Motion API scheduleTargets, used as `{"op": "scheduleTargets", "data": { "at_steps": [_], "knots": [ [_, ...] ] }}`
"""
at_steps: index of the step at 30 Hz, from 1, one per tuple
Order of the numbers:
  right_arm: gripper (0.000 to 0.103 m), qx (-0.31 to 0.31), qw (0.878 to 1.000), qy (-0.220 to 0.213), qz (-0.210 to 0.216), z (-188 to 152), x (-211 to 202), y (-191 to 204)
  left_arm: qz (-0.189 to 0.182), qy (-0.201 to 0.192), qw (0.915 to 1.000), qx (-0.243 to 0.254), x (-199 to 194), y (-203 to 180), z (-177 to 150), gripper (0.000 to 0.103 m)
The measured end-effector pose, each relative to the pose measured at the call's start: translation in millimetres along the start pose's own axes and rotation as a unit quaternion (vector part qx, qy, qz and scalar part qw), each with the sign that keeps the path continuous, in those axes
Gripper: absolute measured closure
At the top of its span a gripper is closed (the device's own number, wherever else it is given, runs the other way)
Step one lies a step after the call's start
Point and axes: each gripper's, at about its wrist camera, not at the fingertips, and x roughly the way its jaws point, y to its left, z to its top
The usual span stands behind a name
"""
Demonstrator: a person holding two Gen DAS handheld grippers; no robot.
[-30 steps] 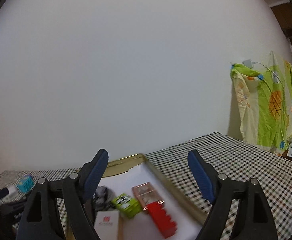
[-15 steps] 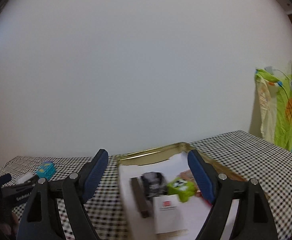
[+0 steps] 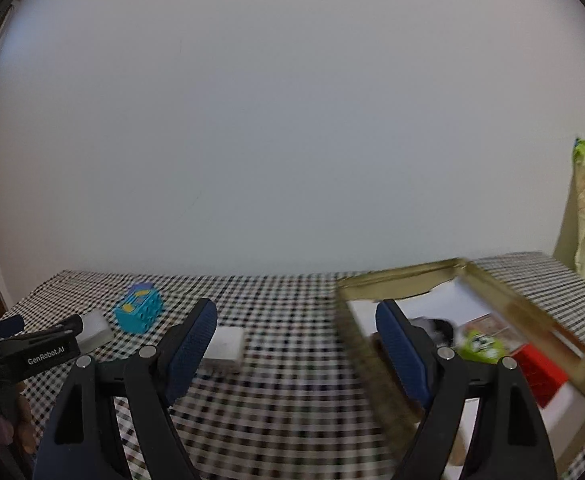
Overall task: Organize rigid objects
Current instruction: 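Move both tools back over the table toward the white case and charger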
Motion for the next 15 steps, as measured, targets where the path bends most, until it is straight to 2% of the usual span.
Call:
{"op": "scheduleTargets", "data": {
  "at_steps": [2, 5, 11, 15],
  "knots": [
    [0.019, 0.002, 1.0, 0.021, 0.003, 1, 11, 5, -0.01, 0.022, 0.9996, -0.018, 10, 9, 1, 0.002],
    [0.019, 0.01, 0.999, 0.045, 0.008, 1, 25, 9, -0.001, 0.034, 0.999, -0.028, 19, 23, 3, 0.002],
    [0.019, 0.023, 0.994, 0.104, 0.025, -2, 53, 16, 0.014, 0.034, 0.9984, -0.042, 26, 44, 8, 0.002],
    [0.019, 0.032, 0.989, 0.141, 0.037, -2, 73, 24, 0.036, 0.024, 0.9983, -0.038, 25, 54, 11, 0.002]
  ]
}}
